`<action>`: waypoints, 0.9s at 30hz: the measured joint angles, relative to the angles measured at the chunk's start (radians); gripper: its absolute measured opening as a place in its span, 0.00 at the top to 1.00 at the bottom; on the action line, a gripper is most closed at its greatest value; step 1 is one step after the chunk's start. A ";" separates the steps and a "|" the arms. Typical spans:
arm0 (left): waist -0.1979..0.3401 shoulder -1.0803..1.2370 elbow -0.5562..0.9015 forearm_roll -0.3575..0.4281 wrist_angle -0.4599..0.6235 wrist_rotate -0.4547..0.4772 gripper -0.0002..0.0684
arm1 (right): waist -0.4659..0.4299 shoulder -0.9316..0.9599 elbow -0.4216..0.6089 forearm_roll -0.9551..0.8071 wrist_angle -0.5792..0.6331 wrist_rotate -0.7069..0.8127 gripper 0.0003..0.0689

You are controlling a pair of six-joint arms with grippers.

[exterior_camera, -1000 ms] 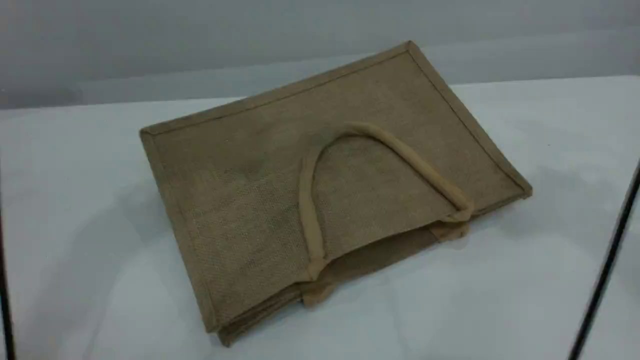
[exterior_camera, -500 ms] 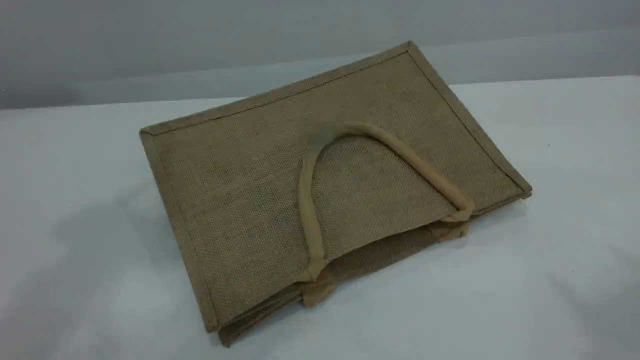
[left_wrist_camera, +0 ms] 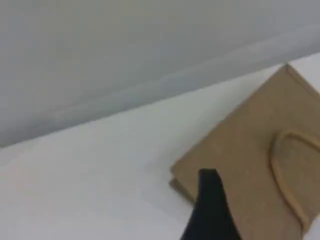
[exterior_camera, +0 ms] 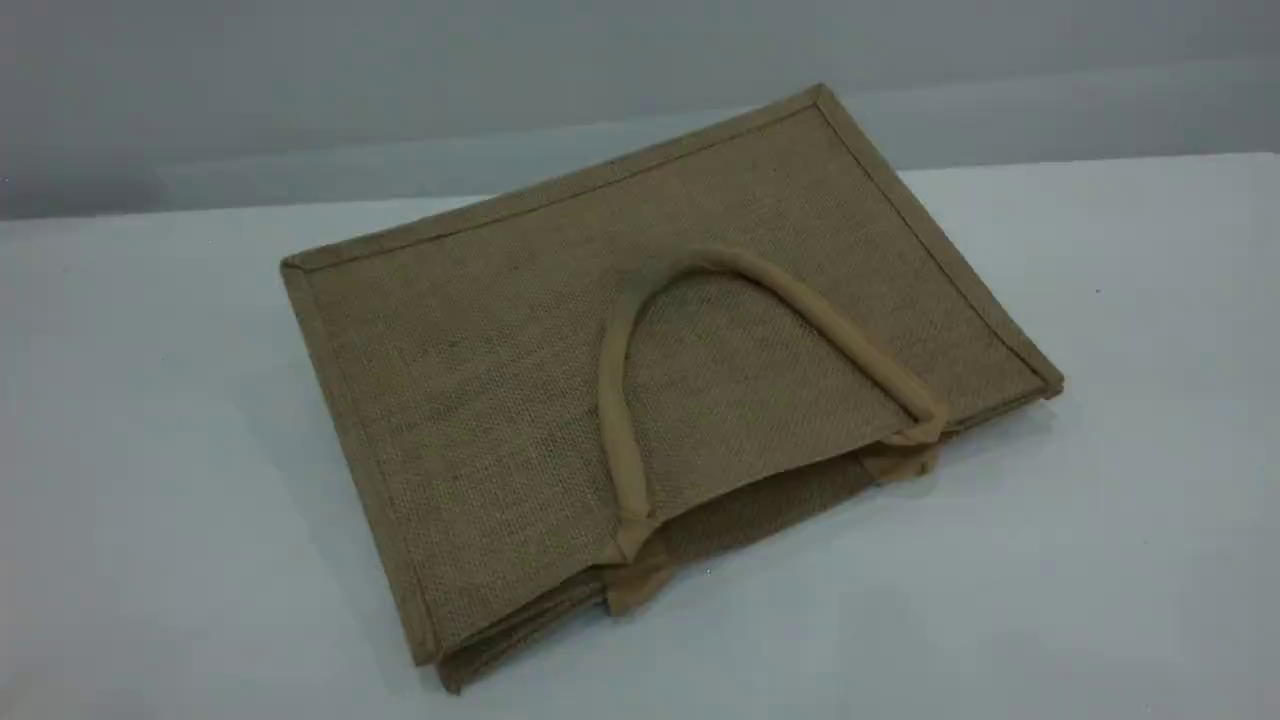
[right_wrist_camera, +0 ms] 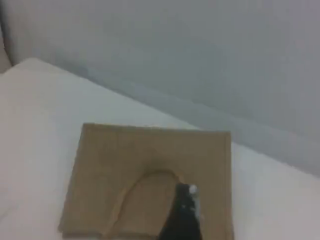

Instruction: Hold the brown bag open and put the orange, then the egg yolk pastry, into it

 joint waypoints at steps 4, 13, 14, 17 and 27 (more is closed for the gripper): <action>0.000 -0.179 0.161 0.006 0.000 0.000 0.31 | 0.000 -0.082 0.002 0.016 -0.001 0.028 0.18; 0.000 -0.552 0.463 0.002 0.000 0.036 0.31 | 0.000 -0.240 0.156 0.020 -0.006 0.038 0.18; 0.000 -0.585 0.486 -0.004 0.000 0.034 0.31 | 0.000 -0.260 0.179 0.029 -0.006 0.038 0.18; 0.000 -0.651 0.558 -0.029 0.000 0.034 0.31 | 0.000 -0.318 0.267 0.034 -0.006 0.027 0.18; 0.000 -0.670 0.756 -0.037 -0.004 0.034 0.31 | 0.000 -0.497 0.607 -0.027 -0.013 -0.011 0.18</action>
